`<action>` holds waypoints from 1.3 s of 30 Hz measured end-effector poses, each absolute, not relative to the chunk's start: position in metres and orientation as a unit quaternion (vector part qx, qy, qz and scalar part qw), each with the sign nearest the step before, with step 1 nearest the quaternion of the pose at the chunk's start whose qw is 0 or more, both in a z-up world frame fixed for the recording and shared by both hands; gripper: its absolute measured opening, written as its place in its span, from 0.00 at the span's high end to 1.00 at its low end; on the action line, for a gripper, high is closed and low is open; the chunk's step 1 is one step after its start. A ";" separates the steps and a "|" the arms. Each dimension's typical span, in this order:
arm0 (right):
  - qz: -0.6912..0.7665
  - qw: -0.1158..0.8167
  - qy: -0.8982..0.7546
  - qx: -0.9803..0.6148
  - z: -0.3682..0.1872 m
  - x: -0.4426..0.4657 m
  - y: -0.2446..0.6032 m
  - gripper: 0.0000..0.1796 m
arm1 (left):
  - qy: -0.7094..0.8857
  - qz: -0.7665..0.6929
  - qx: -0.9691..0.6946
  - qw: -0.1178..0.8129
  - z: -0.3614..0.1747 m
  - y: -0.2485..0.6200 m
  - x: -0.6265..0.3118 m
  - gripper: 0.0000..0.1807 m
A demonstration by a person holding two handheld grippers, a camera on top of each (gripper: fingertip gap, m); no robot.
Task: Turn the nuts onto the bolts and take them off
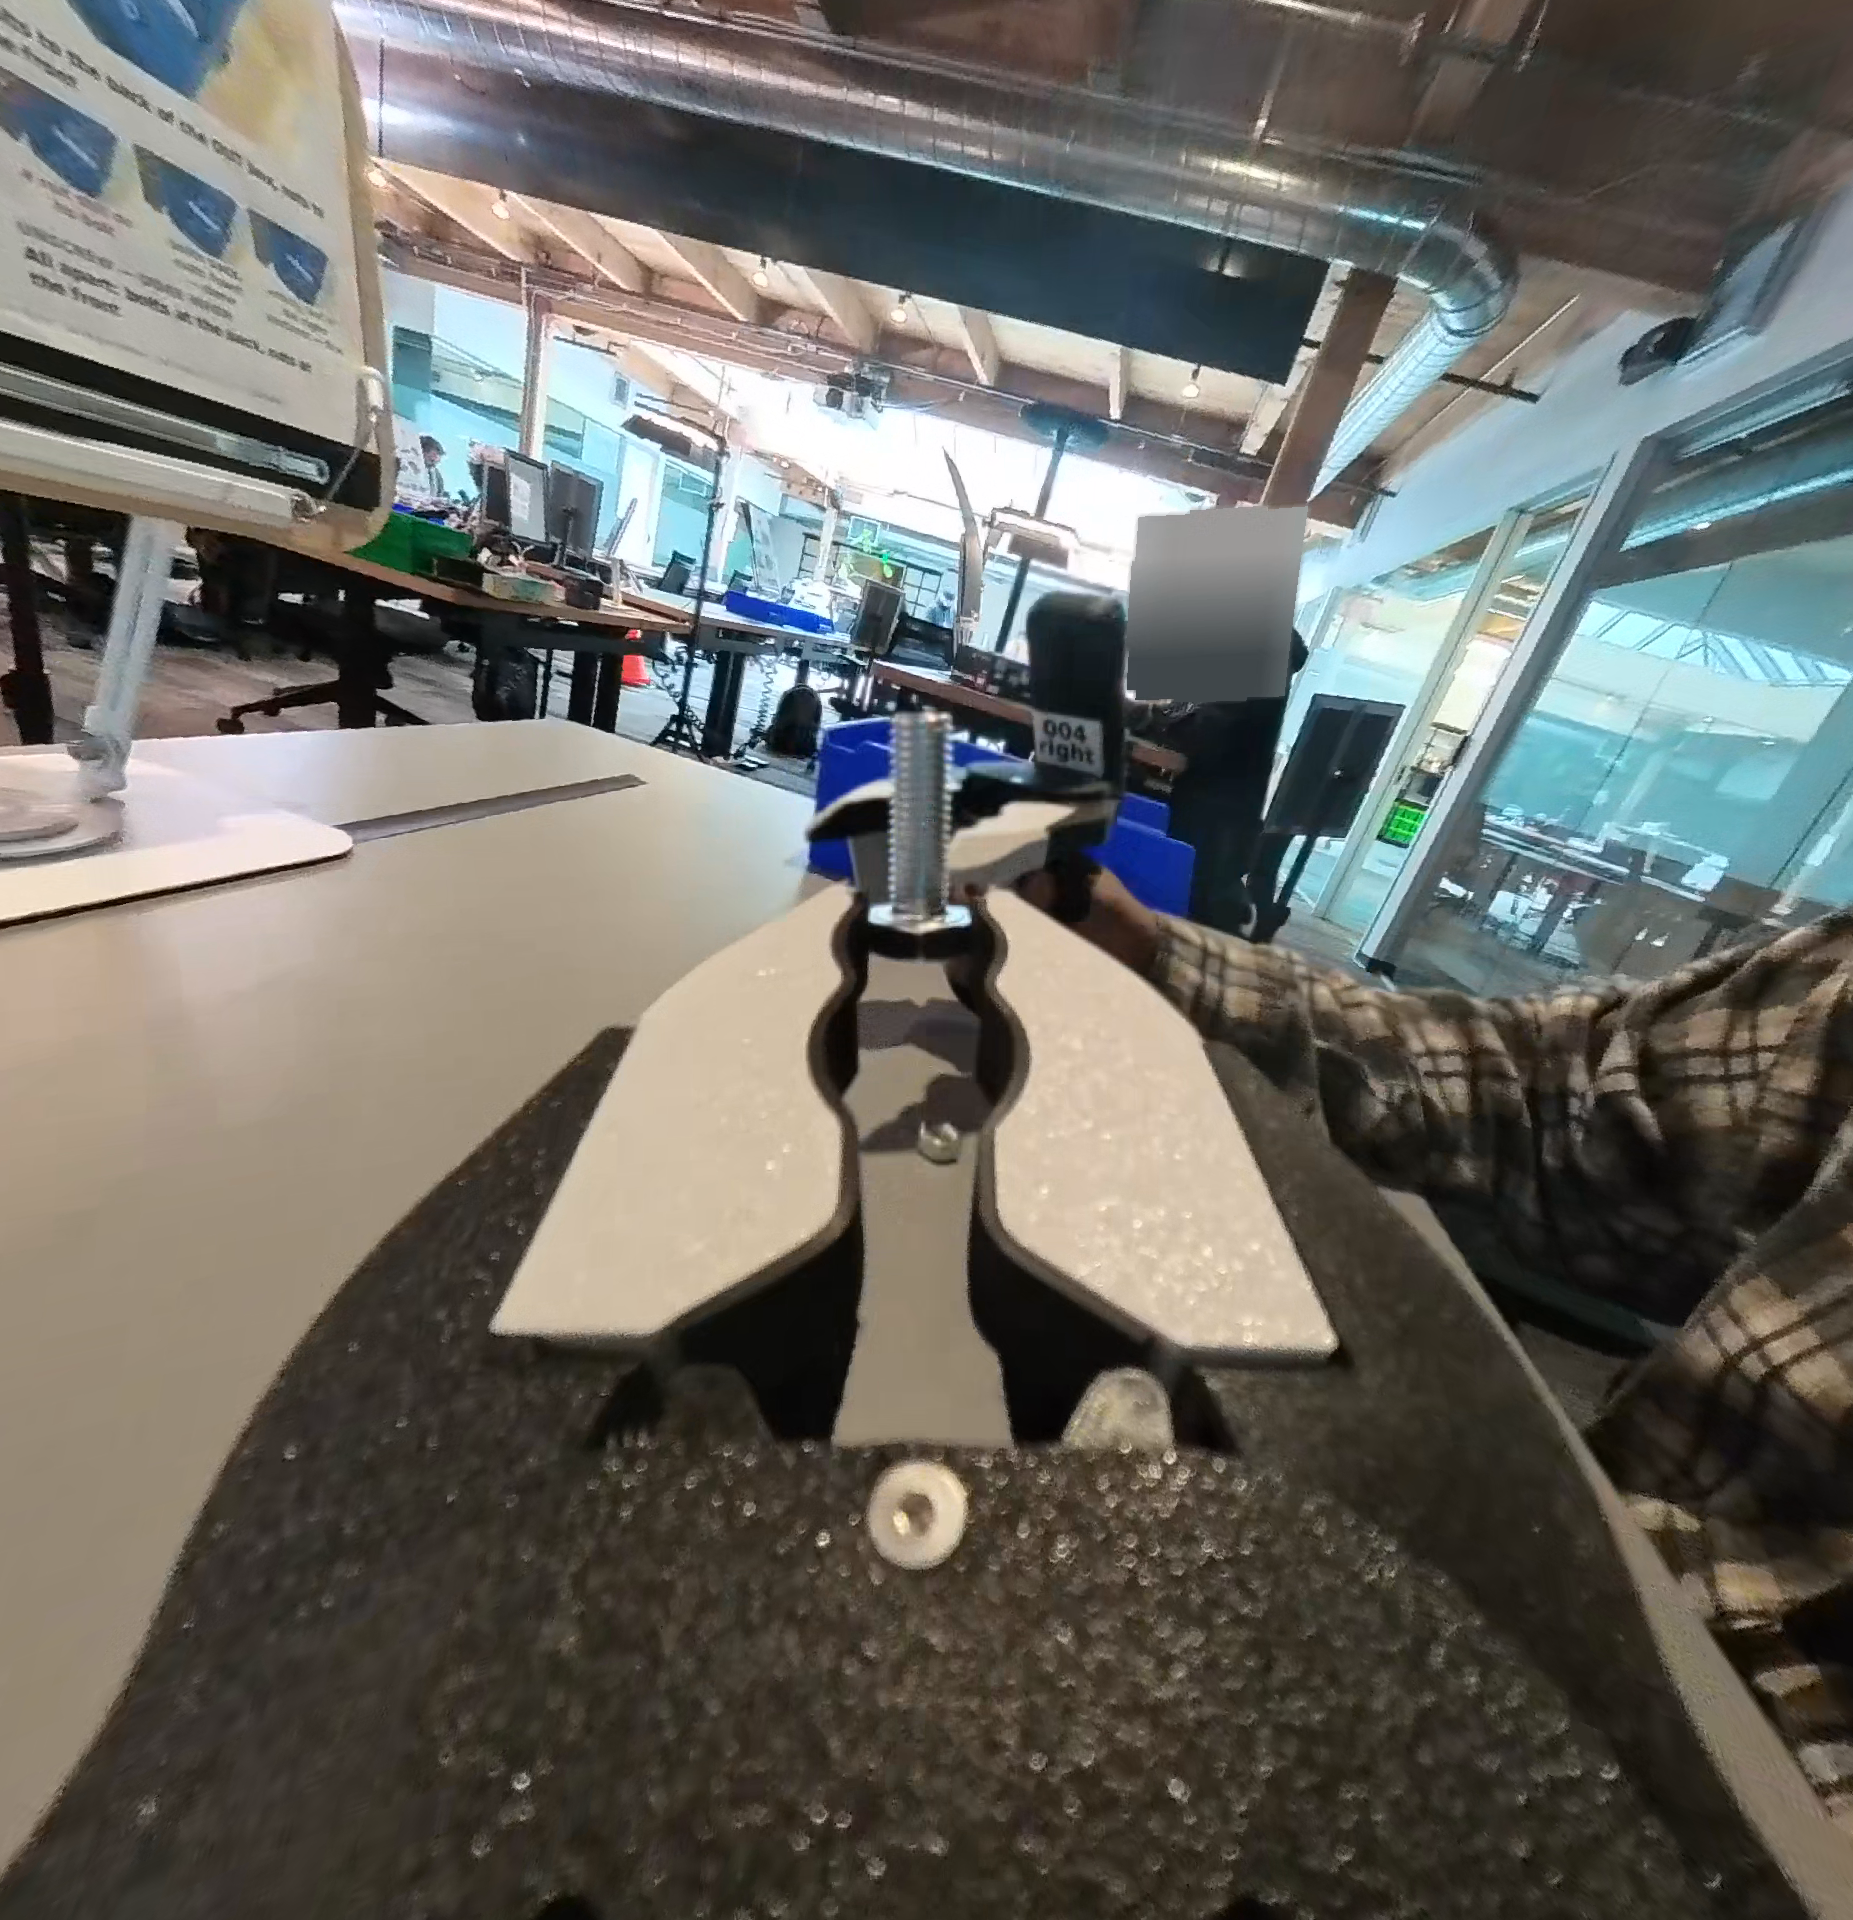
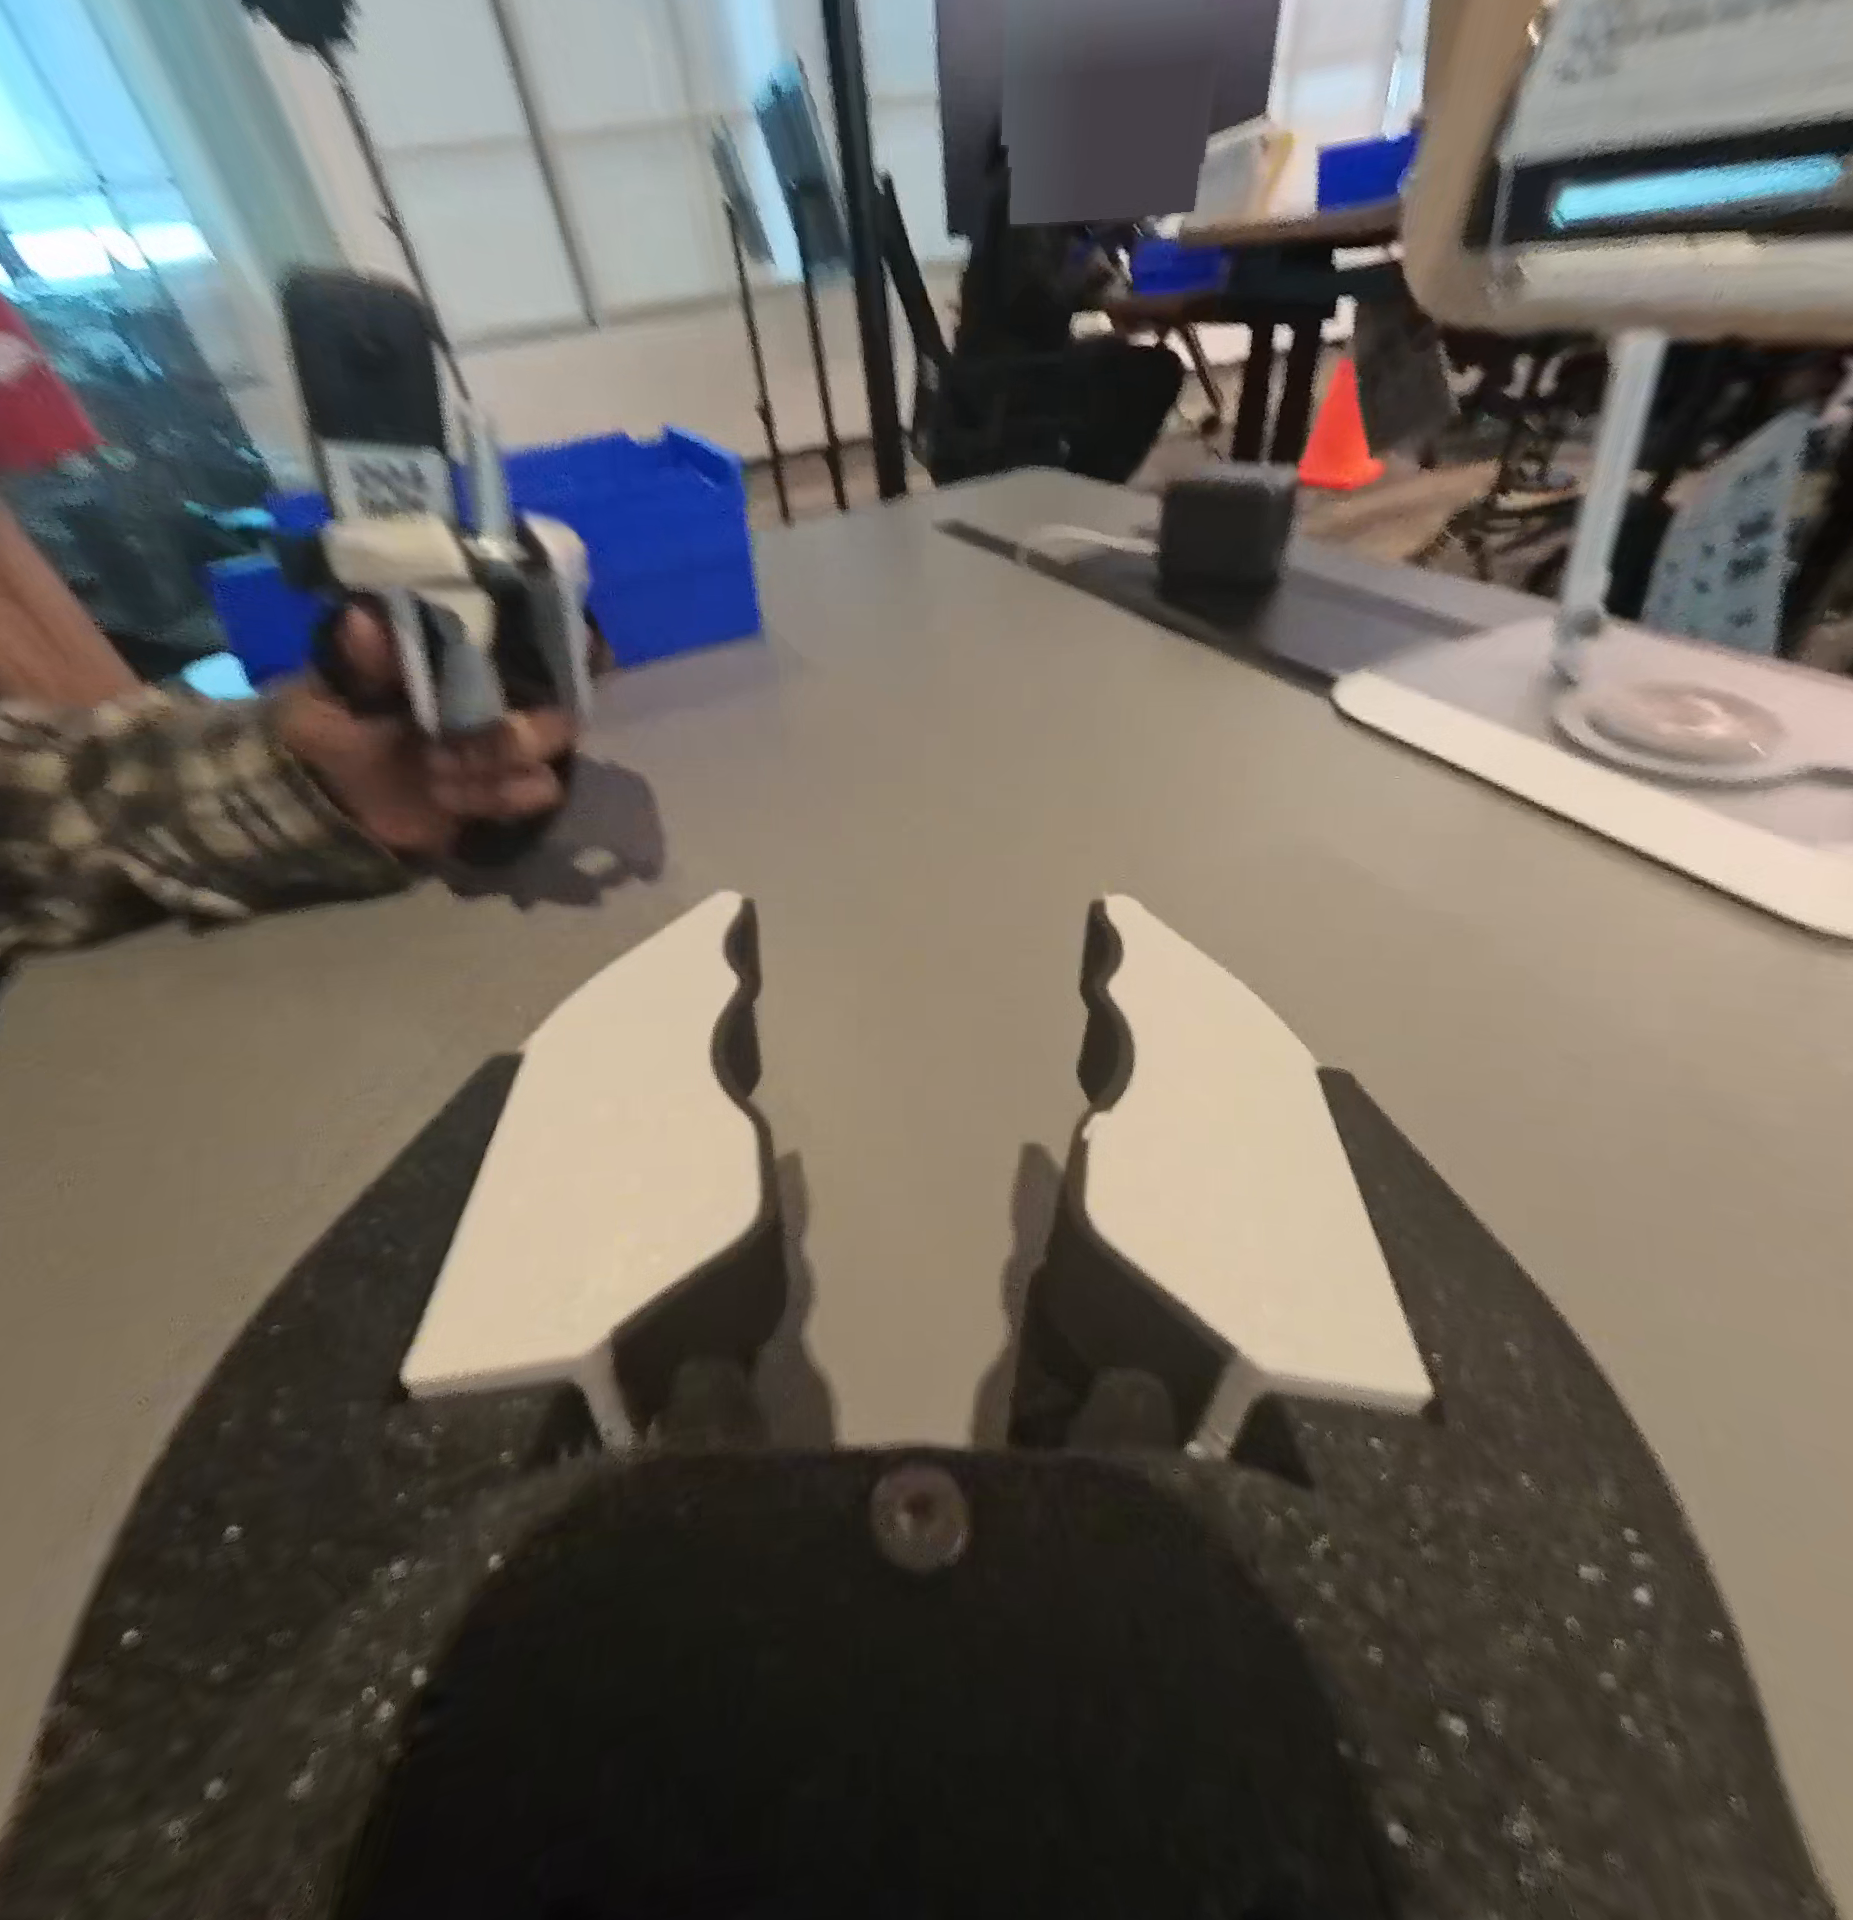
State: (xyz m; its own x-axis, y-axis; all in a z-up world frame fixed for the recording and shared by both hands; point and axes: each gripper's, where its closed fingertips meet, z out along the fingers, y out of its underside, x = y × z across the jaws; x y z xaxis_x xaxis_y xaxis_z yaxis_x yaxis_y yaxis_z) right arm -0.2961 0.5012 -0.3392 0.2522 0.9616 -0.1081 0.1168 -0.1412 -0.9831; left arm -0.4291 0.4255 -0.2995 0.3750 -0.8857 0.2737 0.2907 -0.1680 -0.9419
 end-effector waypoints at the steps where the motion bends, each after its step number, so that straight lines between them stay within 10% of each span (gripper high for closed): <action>1: 0.417 0.488 -0.436 -0.631 -0.349 -0.291 0.506 0.67 | 0.254 -0.496 -0.581 0.593 -0.300 0.426 -0.430 0.90; 39: 0.399 0.497 -0.445 -0.629 -0.354 -0.290 0.508 0.69 | 0.272 -0.420 -0.614 0.611 -0.314 0.433 -0.432 0.90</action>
